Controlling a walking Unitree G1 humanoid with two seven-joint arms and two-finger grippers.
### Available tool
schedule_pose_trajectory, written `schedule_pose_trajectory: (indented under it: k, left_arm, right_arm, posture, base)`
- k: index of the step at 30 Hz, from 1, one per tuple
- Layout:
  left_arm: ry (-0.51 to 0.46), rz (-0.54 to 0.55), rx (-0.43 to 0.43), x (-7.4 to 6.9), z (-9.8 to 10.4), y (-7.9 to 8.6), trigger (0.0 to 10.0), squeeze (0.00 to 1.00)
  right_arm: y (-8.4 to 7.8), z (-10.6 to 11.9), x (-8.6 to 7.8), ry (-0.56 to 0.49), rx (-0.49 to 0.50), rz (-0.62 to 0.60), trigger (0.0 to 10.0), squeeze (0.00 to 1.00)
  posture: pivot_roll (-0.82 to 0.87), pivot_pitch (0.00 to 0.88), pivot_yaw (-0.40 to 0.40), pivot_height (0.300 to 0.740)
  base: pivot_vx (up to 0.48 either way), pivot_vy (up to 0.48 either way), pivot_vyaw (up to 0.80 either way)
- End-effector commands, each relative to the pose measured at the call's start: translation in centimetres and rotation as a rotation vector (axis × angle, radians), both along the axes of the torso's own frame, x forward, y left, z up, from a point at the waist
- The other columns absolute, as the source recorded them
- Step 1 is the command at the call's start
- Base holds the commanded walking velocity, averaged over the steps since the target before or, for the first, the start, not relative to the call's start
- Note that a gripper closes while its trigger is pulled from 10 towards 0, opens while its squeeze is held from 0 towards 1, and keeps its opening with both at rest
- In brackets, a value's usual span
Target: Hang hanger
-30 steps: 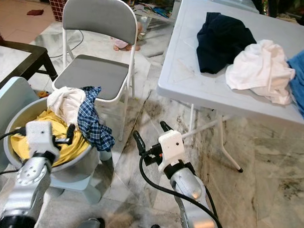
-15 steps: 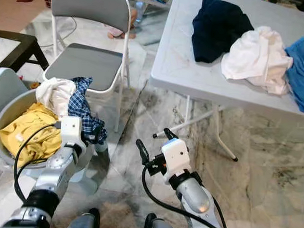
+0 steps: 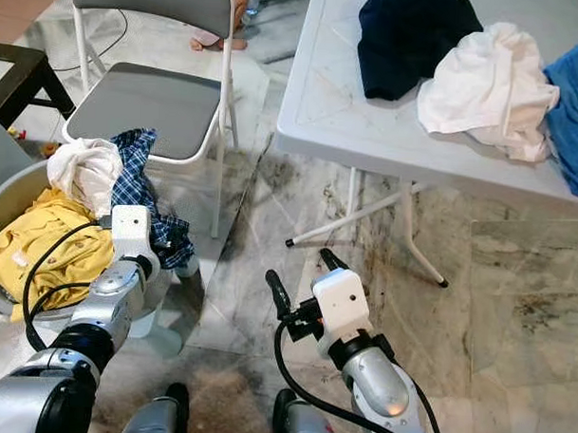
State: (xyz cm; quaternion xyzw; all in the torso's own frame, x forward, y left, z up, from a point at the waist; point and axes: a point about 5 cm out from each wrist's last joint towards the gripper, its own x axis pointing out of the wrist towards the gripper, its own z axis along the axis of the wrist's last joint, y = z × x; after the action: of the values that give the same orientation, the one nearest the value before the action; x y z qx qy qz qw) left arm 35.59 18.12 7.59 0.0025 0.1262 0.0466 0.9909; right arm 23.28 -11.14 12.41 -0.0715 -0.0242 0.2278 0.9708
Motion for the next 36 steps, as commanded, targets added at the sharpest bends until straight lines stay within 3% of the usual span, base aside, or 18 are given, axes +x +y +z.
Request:
schedule_pose_trajectory:
  k: [1,6,15,19,22,25,30,32,36]
  left_arm:
    - [0.041,0.031,0.003,-0.7,-1.1,0.5,0.0,0.00]
    - [0.022,0.177,0.051,-1.2,-1.0,3.2,0.0,0.00]
    - [0.002,0.320,0.073,-2.7,-1.5,5.8,0.0,0.00]
    - [-0.030,0.403,0.071,-4.4,-1.9,7.3,0.0,0.00]
    - [-0.049,0.460,0.064,-6.6,-2.0,8.4,0.0,0.00]
    - [-0.051,0.470,0.072,-7.7,-2.1,8.8,0.0,0.00]
    - [-0.019,0.470,0.115,-11.8,-2.6,9.4,0.0,0.00]
    - [-0.016,0.468,0.117,-12.0,-2.6,9.4,0.0,0.00]
    - [-0.072,0.347,0.198,-13.2,-1.1,8.2,0.0,0.00]
  right_arm:
    - [-0.1,-0.2,-0.1,0.012,-0.007,-0.008,10.0,0.00]
    - [0.4,-0.3,0.7,0.004,-0.006,0.004,10.0,0.00]
    - [0.8,-0.4,1.4,-0.005,-0.008,0.025,10.0,0.00]
    - [0.8,-0.5,1.8,-0.012,-0.007,0.025,10.0,0.00]
    - [0.8,-0.6,2.0,-0.013,-0.008,0.026,10.0,0.00]
    - [0.8,-0.7,2.0,-0.012,-0.008,0.028,10.0,0.00]
    - [1.3,-1.0,2.5,-0.011,-0.001,0.051,10.0,0.00]
    - [1.4,-1.0,2.6,-0.012,-0.001,0.052,10.0,0.00]
    - [1.8,-0.9,3.1,-0.018,0.003,0.072,10.0,0.00]
  posture:
    - [-0.02,0.329,-0.089,0.740]
    - [0.02,0.308,-0.087,0.740]
    - [0.06,0.287,-0.085,0.740]
    - [0.08,0.274,-0.083,0.740]
    - [0.09,0.274,-0.084,0.740]
    - [0.11,0.273,-0.084,0.740]
    - [0.16,0.270,-0.089,0.740]
    - [0.16,0.270,-0.089,0.740]
    - [0.19,0.268,-0.094,0.740]
  base:
    - [0.000,0.000,0.00]
    - [0.000,0.000,0.00]
    - [0.000,0.000,0.00]
    - [0.000,0.000,0.00]
    - [0.000,0.000,0.00]
    - [0.000,0.000,0.00]
    - [0.000,0.000,0.00]
    - [0.000,0.000,0.00]
    - [0.000,0.000,0.00]
